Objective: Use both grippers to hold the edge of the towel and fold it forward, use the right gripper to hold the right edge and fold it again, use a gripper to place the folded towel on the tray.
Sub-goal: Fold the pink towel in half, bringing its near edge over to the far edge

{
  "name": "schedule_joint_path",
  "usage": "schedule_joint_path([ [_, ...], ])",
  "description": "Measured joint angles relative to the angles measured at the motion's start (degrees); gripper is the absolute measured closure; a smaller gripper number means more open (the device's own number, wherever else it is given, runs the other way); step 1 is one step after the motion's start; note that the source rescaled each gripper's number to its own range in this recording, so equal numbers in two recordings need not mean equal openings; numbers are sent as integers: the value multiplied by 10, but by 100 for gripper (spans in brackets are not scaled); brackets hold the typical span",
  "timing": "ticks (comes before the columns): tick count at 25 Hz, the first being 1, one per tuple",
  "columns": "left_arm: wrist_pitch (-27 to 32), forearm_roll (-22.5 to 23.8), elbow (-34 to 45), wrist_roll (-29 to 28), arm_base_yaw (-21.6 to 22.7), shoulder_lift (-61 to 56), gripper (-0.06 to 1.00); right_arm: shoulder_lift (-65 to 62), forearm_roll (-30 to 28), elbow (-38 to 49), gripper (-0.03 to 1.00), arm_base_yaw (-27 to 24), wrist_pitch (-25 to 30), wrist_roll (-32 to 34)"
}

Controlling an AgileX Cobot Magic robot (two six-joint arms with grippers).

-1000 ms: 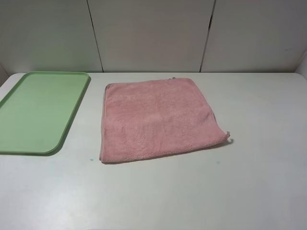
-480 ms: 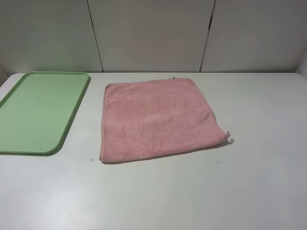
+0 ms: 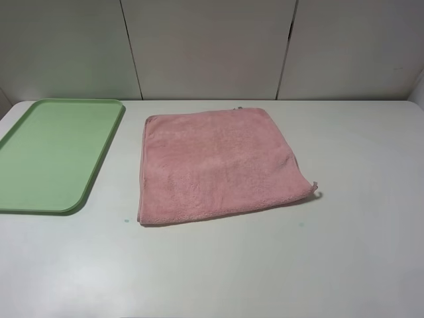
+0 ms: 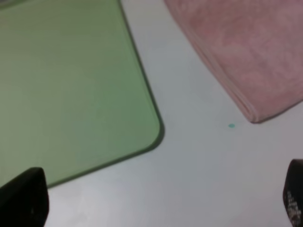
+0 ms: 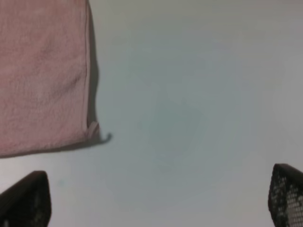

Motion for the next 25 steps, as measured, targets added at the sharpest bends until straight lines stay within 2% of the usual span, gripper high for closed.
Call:
schedule_joint_path([
  [7, -6, 8, -9, 90, -130, 116, -5, 175, 11, -64, -3, 81, -41, -108],
  [13, -39, 53, -10, 162, -223, 225, -5, 291, 13, -74, -3, 174, -77, -201],
  [20, -87, 74, -10, 210, -286, 347, -4, 396, 13, -74, -3, 282, -126, -298],
  [25, -111, 77, -10, 229, -314, 407, -4, 458, -7, -74, -3, 300, -147, -357],
])
